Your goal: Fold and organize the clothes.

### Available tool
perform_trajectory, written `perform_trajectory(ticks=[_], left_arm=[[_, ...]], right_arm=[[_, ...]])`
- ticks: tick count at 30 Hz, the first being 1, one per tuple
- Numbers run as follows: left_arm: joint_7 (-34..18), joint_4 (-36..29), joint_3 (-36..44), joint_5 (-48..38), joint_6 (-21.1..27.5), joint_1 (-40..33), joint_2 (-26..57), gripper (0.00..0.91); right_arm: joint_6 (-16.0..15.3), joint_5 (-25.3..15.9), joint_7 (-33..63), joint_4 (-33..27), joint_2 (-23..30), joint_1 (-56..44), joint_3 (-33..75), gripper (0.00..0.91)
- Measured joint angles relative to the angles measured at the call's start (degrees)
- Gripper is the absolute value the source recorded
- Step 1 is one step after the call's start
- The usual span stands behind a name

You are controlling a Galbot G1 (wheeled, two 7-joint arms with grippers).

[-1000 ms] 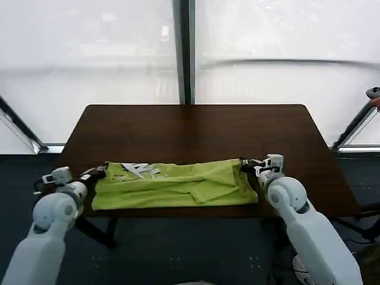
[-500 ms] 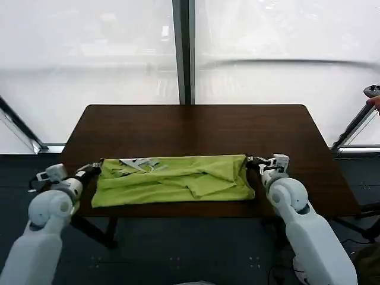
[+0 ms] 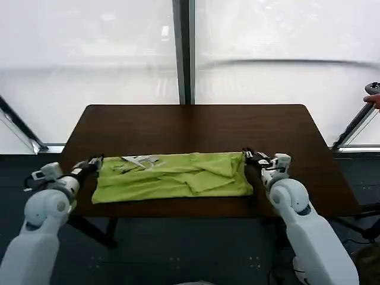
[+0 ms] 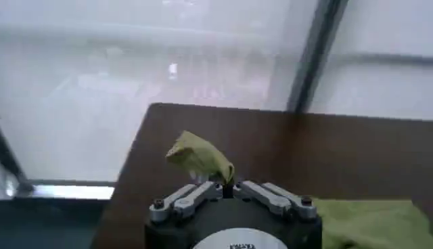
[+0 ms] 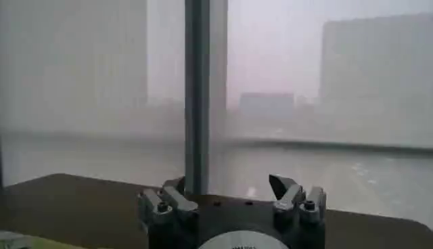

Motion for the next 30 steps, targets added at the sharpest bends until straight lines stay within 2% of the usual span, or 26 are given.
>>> perform_trajectory(ticks=[6, 8, 12, 15, 16, 17, 18, 19, 20, 21, 22, 23, 24, 28, 30], left_arm=[[0.2, 4.9, 4.8, 1.0, -0.2, -6.8, 0.2, 0.878], [0.2, 6.4, 6.0, 1.3, -0.2, -8.4, 0.4, 0.878], [0.3, 8.5, 7.9, 2.0, -0.2, -10.4, 0.1, 0.878], [0.4, 9.8, 8.8, 2.5, -0.4, -11.4, -0.2, 0.878], [0.4, 10.3, 8.9, 2.6, -0.5, -11.6, -0.2, 0.839], [0.4, 10.7, 9.0, 2.7, -0.5, -11.7, -0.2, 0.761], [0.4, 11.0, 9.0, 2.8, -0.6, -11.8, -0.2, 0.653], [0.4, 11.4, 9.1, 2.9, -0.6, -11.8, -0.2, 0.585], [0.4, 11.6, 9.1, 2.9, -0.6, -11.8, -0.2, 0.224], [0.4, 11.8, 9.1, 2.9, -0.7, -11.8, -0.2, 0.156], [0.4, 12.0, 9.2, 2.9, -0.8, -11.8, -0.3, 0.146], [0.4, 12.0, 9.2, 2.9, -0.8, -11.8, -0.3, 0.127], [0.4, 12.1, 9.2, 2.9, -0.9, -11.7, -0.3, 0.127], [0.5, 12.3, 9.3, 3.1, -1.0, -11.6, -0.5, 0.068], [0.5, 12.4, 9.3, 3.1, -1.0, -11.6, -0.6, 0.000]], right_arm=[[0.0, -0.1, 0.0, -0.3, 0.4, 0.1, 0.0, 0.878], [0.0, -0.1, -0.1, -0.4, 0.4, 0.0, 0.0, 0.800], [0.0, -0.2, -0.1, -0.4, 0.5, -0.1, 0.0, 0.712], [0.1, -0.2, -0.1, -0.4, 0.5, -0.2, 0.0, 0.702], [0.1, -0.2, -0.1, -0.4, 0.5, -0.3, 0.1, 0.692], [0.2, -0.3, -0.1, -0.4, 0.6, -0.4, 0.1, 0.683], [0.3, -0.3, -0.1, -0.3, 0.7, -0.4, 0.2, 0.653], [0.4, -0.4, -0.1, -0.3, 0.7, -0.5, 0.2, 0.605], [0.6, -0.5, 0.0, -0.2, 0.9, -0.6, 0.4, 0.497], [0.7, -0.5, 0.1, -0.2, 1.0, -0.8, 0.5, 0.371], [1.0, -0.6, 0.1, -0.2, 1.2, -0.9, 0.6, 0.293], [1.3, -0.8, 0.1, -0.2, 1.4, -1.0, 0.8, 0.098], [1.6, -0.9, 0.2, -0.2, 1.5, -1.1, 1.0, 0.049], [2.4, -1.4, 0.9, -0.9, 2.7, -1.6, 2.0, 0.000], [2.7, -1.4, 1.3, -1.0, 3.3, -1.8, 2.7, 0.000]])
